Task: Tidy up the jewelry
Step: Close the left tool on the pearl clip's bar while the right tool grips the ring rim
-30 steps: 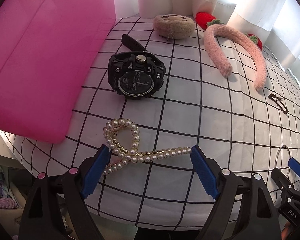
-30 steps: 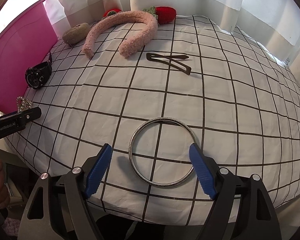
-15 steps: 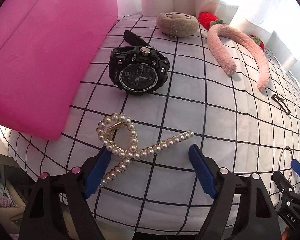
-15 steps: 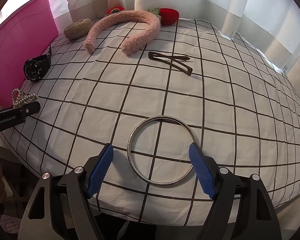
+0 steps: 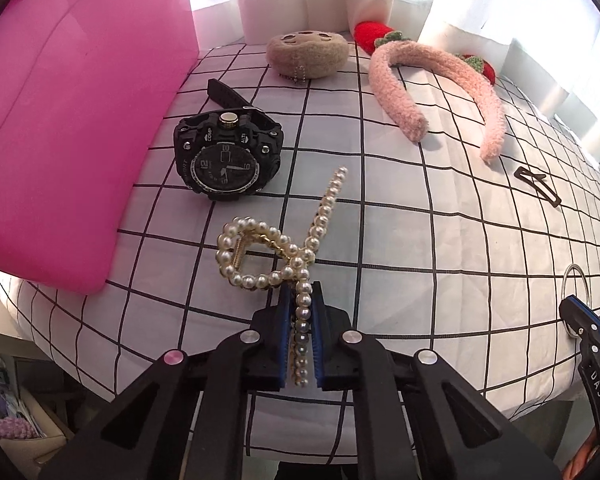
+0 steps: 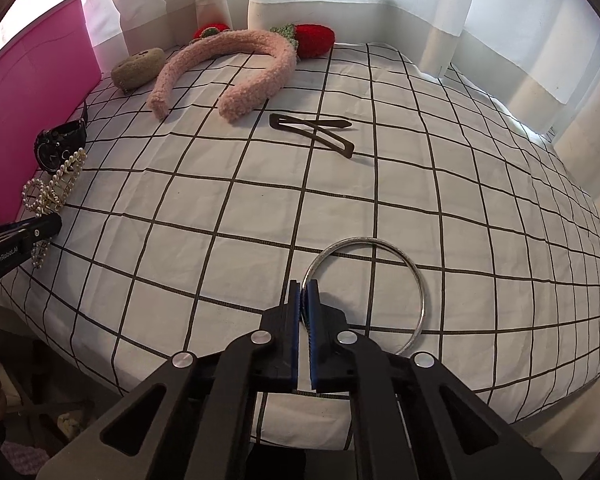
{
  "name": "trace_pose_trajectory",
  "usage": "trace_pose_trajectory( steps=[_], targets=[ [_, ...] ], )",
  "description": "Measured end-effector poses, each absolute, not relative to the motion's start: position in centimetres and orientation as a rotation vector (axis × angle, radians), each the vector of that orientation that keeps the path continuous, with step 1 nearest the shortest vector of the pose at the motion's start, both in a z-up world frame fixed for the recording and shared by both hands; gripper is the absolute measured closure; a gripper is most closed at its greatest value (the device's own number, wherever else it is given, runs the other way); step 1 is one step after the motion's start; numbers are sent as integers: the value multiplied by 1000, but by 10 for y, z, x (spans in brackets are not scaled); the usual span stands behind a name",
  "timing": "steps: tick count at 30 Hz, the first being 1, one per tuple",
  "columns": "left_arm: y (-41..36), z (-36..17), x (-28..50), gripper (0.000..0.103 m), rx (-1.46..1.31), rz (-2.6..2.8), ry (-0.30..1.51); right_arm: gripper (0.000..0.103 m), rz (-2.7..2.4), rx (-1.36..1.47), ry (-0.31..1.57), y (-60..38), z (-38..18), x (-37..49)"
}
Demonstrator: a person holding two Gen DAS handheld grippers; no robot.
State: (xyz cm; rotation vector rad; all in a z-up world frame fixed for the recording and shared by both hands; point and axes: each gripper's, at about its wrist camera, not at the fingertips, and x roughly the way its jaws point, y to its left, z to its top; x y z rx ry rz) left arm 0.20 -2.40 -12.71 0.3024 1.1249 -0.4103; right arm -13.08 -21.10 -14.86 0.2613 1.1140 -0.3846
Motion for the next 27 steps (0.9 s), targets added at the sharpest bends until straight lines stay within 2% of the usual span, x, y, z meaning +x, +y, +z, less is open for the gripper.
trace_pose_trajectory(
  steps=[27],
  targets=[
    [-15, -98, 3, 95, 243, -423, 1068, 100, -347, 275, 913, -207, -101, -141]
  ],
)
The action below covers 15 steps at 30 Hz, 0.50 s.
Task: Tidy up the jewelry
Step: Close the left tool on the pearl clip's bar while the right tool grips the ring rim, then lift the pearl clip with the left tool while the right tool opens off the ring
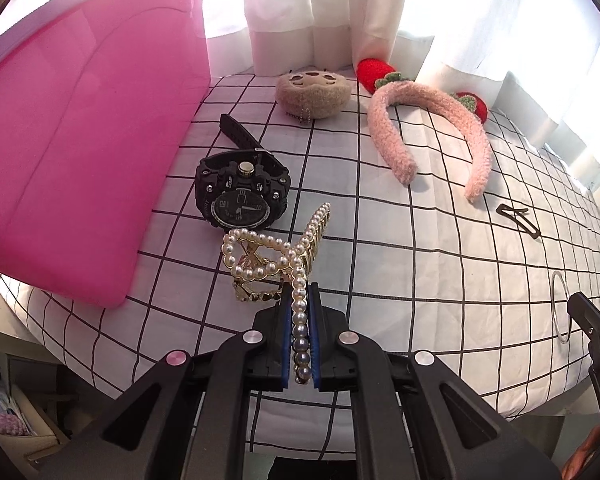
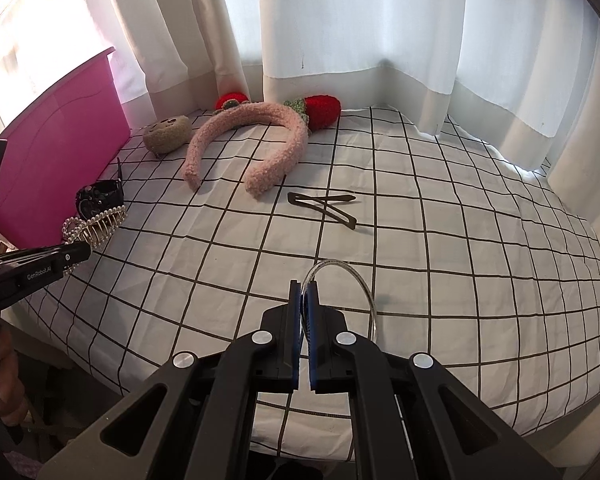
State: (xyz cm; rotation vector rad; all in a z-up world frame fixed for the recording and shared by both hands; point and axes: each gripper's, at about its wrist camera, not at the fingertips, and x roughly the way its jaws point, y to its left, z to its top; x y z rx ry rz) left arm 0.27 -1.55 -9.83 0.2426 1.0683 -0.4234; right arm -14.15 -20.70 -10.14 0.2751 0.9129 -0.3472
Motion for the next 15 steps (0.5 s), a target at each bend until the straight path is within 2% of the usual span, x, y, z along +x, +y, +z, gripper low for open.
trace_pose_trajectory(
  steps=[7, 15],
  targets=[
    [-19, -83, 2, 95, 228, -440, 1034, 103, -349, 256, 893, -207, -92, -139],
    [-17, -96, 4, 95, 233, -426, 1065, 102, -365, 265, 963, -207, -113, -138]
  ],
)
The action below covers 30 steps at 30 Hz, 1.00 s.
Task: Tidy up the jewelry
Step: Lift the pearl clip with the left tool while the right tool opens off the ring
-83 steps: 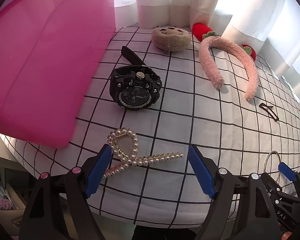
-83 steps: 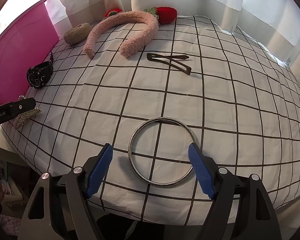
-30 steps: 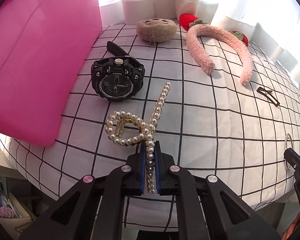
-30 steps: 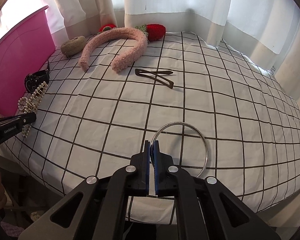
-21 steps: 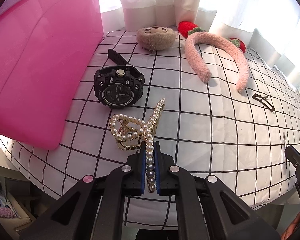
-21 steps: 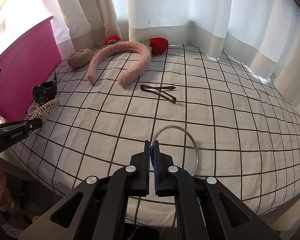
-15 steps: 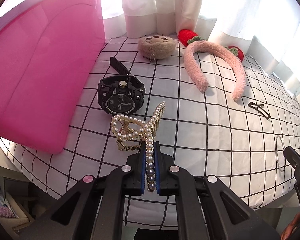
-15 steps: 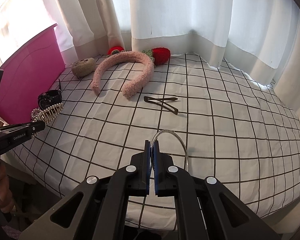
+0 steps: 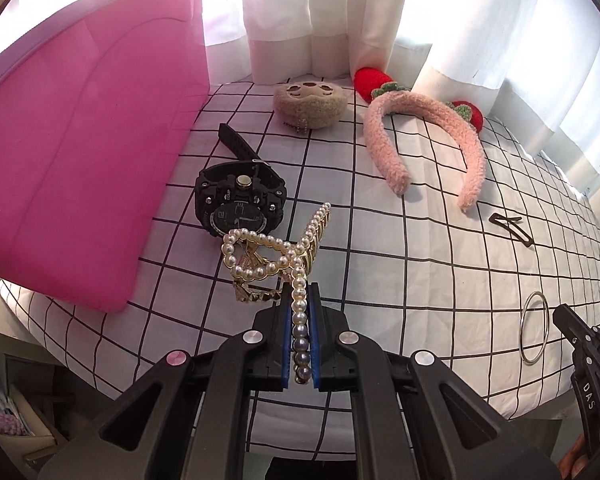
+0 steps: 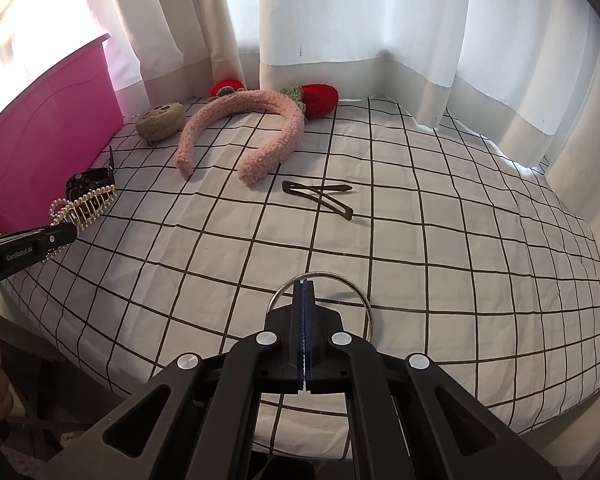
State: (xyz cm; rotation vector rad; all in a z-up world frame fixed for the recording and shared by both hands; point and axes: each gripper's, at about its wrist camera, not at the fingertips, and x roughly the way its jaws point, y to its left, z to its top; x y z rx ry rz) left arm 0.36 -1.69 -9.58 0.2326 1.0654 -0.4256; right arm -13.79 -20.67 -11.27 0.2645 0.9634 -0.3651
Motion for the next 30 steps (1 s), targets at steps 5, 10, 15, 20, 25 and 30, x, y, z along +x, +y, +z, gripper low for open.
trace_pose_trajectory(
  steps=[5, 10, 15, 20, 25, 30],
  targets=[
    [-15, -103, 5, 95, 236, -413, 1083, 45, -411, 244, 997, -208, -122, -139],
    [-15, -105, 6, 95, 231, -414, 1090, 38, -434, 210, 1026, -206, -127, -134],
    [-15, -106, 7, 95, 232, -410, 1094, 38, -440, 241, 1087, -209, -140, -129],
    [-15, -107, 7, 95, 228, -408, 1100, 37, -414, 284, 1112, -211, -149, -126],
    [-15, -108, 7, 95, 229, -407, 1104, 27, -426, 253, 1128, -207, -153, -120],
    [-14, -108, 8, 95, 226, -404, 1106, 15, -455, 331, 1132, -221, -159, -123]
  ],
)
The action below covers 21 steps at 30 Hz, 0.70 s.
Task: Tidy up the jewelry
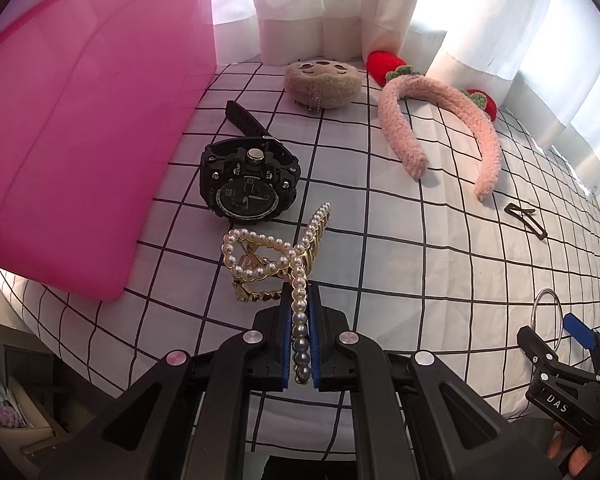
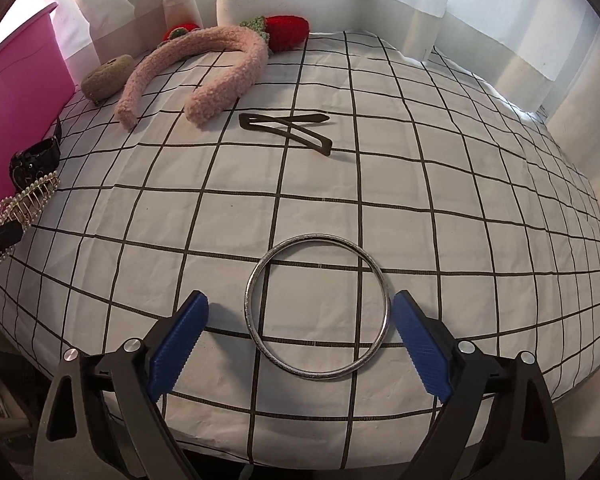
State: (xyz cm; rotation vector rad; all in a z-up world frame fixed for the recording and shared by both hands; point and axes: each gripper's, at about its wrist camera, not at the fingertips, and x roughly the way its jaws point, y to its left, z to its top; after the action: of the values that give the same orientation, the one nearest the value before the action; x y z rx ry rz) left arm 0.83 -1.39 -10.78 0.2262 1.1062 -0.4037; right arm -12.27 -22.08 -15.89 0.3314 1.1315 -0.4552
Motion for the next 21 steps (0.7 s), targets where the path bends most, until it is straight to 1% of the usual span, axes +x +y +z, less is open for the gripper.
trace_pose_trajectory(
  steps=[4, 8, 10, 12, 21],
  targets=[
    [-13, -107, 9, 96, 225, -403, 1107, 15, -497, 295, 1077, -222, -146, -128],
    [-15, -107, 8, 95, 224, -406, 1109, 14, -484, 335, 1147, -229, -158, -125],
    [-15, -108, 8, 95, 226, -407, 1109, 14, -499, 355, 1125, -233, -159, -129],
    [-16, -108, 9, 95, 228, -404, 1110, 8, -511, 353, 1128, -234, -161, -129],
    [-16, -109, 9, 95, 229, -404, 1114, 10, -485, 353, 1121, -237, -159, -131]
  ],
)
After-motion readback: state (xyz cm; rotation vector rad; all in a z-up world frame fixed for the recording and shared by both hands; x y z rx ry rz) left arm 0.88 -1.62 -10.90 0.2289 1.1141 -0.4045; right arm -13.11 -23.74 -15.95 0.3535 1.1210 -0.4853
